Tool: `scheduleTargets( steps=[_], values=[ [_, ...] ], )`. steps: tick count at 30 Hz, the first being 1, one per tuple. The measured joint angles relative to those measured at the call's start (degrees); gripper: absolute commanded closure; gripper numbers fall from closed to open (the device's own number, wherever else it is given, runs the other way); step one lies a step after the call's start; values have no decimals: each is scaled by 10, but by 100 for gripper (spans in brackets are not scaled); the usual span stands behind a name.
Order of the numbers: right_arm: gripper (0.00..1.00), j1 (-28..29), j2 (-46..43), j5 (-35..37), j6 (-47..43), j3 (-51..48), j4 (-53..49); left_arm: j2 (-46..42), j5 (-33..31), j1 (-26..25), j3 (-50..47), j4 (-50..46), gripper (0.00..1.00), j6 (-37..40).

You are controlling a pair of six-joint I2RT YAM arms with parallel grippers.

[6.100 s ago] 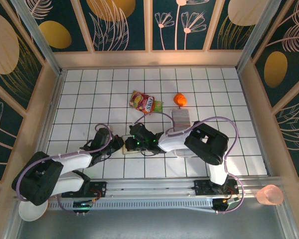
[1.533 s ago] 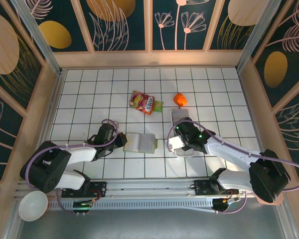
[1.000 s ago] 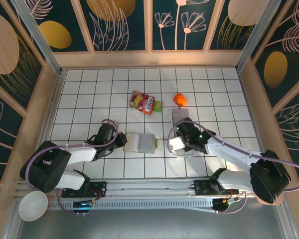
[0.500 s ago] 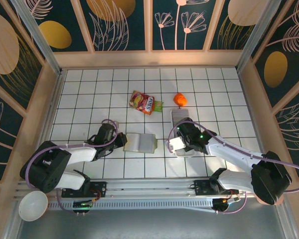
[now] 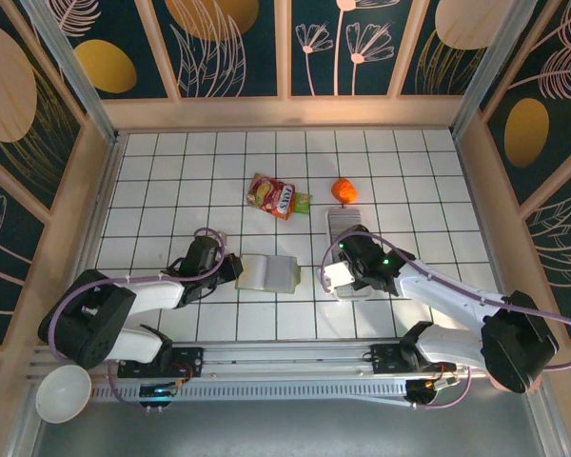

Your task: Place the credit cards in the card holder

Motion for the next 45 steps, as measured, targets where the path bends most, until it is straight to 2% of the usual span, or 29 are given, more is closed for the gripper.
scheduleTargets(
  steps=[17,28,33,40,45],
  values=[
    [80,0,-12,0,6,0,-11,0,0,0,0,0,100,0],
    [95,8,-15,-2,37,24,-60,0,0,0,0,0,100,0],
    [100,17,-27,-16,65,43,-107,0,0,0,0,0,100,0],
    [100,38,-48,-35,113,74,-153,0,0,0,0,0,100,0],
    [100,63,-51,-41,180,118,-178,0,0,0,0,0,100,0]
  ],
)
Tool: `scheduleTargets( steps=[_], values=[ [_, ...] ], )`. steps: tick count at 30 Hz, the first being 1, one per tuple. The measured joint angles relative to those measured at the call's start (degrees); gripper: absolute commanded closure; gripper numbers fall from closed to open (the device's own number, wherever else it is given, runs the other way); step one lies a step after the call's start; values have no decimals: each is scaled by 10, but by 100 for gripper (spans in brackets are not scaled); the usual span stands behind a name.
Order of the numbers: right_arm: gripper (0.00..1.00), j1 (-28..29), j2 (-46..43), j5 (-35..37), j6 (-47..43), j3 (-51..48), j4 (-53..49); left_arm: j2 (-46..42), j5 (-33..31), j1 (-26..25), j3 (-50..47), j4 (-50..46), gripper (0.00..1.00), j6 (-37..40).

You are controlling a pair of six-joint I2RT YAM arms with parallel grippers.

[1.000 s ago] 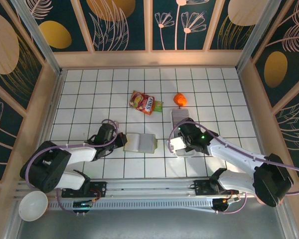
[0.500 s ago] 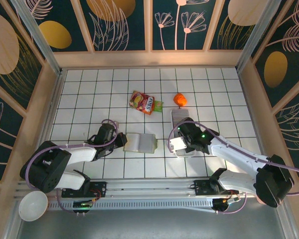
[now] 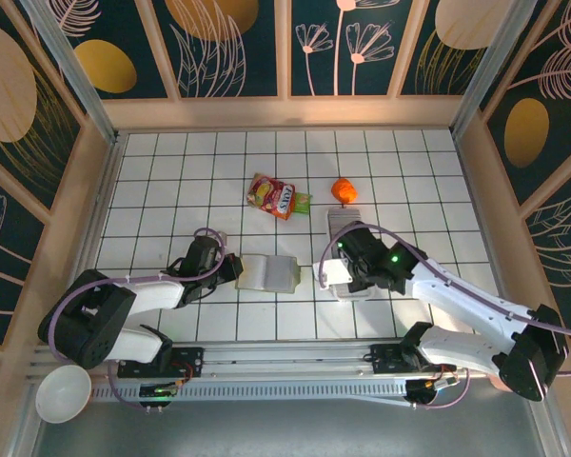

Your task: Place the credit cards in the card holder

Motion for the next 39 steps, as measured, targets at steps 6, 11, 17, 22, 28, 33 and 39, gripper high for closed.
scheduleTargets(
  steps=[6,11,17,22,28,33,39],
  values=[
    [100,38,0,0,151,80,24,-2,0,0,0,-3,100,0],
    [100,75,8,14,382,110,106,-7,0,0,-1,-9,100,0],
    [100,75,66,10,718,126,196,-12,5,0,-6,-9,100,7],
    [100,75,114,-34,924,64,272,-12,6,0,-6,-9,100,11],
    [100,73,188,-60,1048,35,337,-17,9,0,-10,-7,100,15],
    [100,73,256,-83,1097,36,391,-37,11,-7,-22,-15,100,15],
    [100,72,322,-100,1137,38,429,-38,10,-10,-23,-16,100,15]
  ],
)
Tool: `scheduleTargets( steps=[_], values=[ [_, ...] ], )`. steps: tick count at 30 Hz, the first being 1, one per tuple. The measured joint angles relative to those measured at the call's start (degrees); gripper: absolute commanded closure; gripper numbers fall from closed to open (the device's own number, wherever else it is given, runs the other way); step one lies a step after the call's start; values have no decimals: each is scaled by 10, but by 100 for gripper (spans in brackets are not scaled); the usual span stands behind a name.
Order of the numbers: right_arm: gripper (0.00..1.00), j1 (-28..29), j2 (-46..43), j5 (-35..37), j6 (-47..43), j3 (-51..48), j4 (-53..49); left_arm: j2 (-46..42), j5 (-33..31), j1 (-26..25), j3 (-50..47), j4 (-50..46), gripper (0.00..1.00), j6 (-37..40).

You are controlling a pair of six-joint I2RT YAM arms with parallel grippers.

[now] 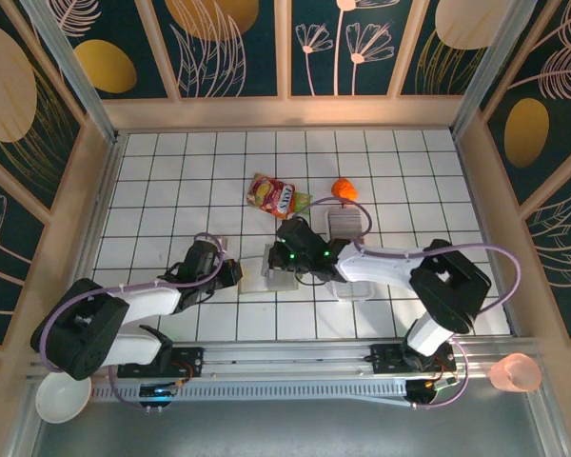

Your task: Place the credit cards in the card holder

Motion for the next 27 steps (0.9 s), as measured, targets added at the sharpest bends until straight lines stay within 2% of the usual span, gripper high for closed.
scheduleTargets(
  steps=[11,27],
  values=[
    [100,-17,13,-25,-12,1,2,-1,-8,-3,0,-2,100,4],
    [100,-26,-15,-56,-22,-22,10,-1,-11,-6,0,-2,100,7]
  ],
)
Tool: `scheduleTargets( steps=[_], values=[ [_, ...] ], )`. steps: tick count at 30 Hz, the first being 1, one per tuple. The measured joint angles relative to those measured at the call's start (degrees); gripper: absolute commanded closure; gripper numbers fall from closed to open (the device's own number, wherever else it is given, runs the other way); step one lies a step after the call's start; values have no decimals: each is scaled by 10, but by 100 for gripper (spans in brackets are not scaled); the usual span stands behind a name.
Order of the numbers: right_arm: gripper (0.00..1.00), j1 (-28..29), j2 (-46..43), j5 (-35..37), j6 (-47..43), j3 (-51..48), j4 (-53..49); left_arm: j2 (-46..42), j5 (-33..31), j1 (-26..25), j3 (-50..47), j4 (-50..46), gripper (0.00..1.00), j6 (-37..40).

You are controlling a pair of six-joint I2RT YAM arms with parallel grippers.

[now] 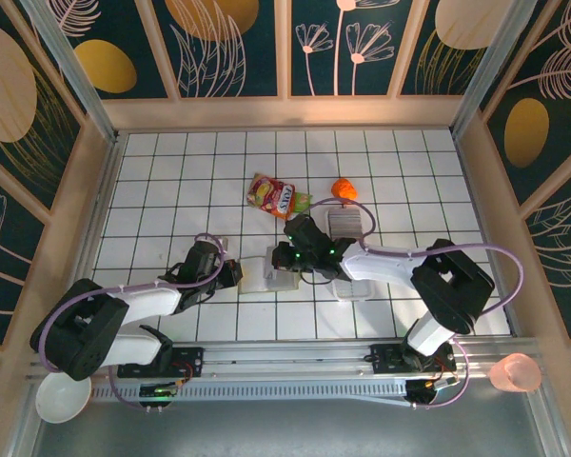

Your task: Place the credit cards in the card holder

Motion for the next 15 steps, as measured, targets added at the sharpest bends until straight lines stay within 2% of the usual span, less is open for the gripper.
scheduleTargets(
  steps=[15],
  values=[
    [100,0,4,-15,3,-5,11,-1,-2,-1,0,0,100,2]
  ],
)
